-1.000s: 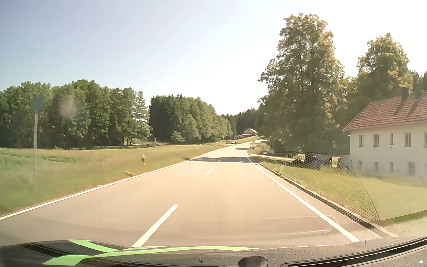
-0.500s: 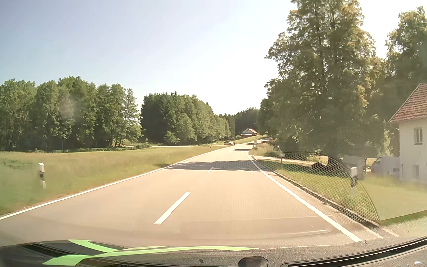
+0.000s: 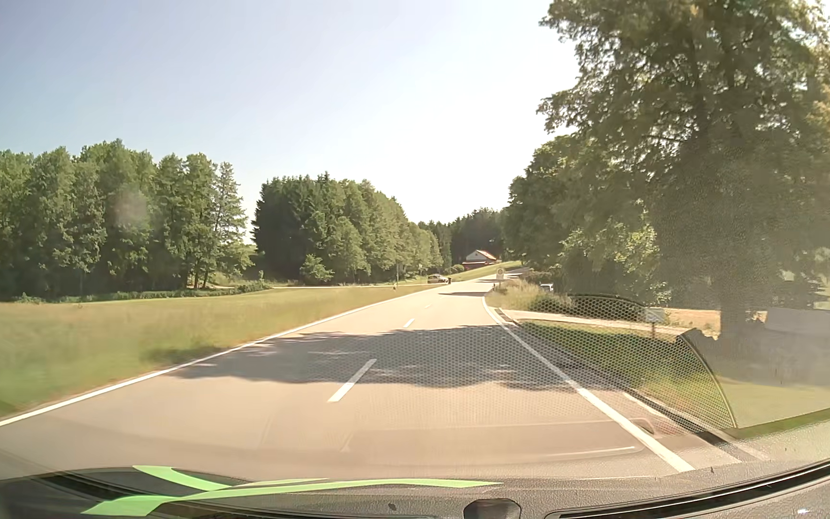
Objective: Follow the waypoints while adhering to traffic rules and regulations
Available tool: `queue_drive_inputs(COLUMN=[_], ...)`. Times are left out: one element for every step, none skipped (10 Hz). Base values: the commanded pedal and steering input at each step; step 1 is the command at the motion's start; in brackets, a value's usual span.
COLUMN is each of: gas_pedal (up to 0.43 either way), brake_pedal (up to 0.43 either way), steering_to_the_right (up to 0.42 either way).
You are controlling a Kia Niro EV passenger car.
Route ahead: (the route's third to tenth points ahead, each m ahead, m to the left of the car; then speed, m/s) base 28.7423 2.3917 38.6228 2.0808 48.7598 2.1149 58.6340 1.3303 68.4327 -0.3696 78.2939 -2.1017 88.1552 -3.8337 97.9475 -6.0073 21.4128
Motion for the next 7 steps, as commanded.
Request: queue_drive_inputs(gas_pedal=[0.220,0.228,0.228,0.228,0.228,0.228,0.228], brake_pedal=[0.000,0.000,0.000,0.000,0.000,0.000,0.000], steering_to_the_right=[0.004,0.004,0.005,0.005,0.005,0.005,0.005])
